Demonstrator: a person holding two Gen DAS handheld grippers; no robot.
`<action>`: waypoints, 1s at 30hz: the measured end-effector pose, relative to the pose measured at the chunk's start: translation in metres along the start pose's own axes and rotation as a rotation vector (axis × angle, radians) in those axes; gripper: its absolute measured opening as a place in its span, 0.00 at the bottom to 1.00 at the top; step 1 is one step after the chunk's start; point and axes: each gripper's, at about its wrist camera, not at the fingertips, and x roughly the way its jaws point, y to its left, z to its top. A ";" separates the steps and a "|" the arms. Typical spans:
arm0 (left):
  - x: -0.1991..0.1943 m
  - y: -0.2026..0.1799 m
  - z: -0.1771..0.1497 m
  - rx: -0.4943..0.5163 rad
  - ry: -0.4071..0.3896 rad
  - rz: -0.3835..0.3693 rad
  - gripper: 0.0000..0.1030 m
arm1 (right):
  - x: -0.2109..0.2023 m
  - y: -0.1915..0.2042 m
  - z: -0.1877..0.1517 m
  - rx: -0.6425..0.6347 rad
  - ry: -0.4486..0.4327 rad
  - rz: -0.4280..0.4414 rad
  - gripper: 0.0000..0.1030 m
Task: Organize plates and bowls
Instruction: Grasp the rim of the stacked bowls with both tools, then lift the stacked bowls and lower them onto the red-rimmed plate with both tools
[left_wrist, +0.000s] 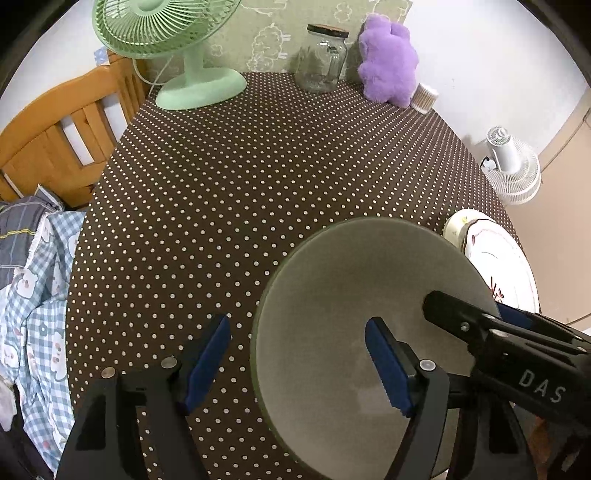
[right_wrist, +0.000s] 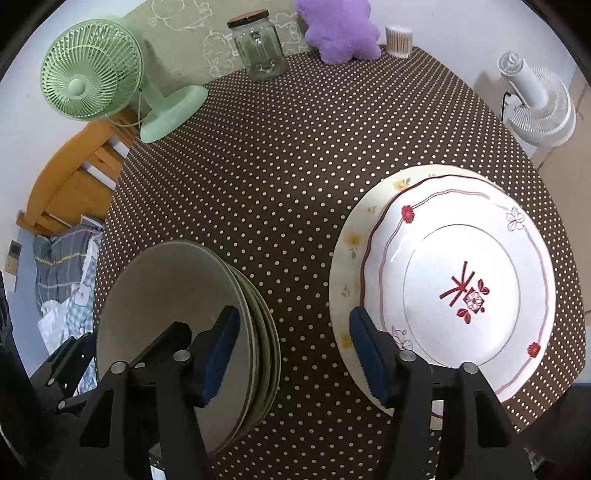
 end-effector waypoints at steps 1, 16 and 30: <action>0.001 0.000 0.000 -0.002 0.000 -0.001 0.72 | 0.002 0.000 0.000 0.001 0.004 0.006 0.58; 0.013 0.001 -0.003 -0.024 0.022 -0.068 0.52 | 0.025 0.009 -0.002 0.031 0.054 0.056 0.50; 0.005 0.005 -0.006 -0.010 0.015 -0.080 0.43 | 0.025 0.027 0.000 -0.003 0.058 0.039 0.39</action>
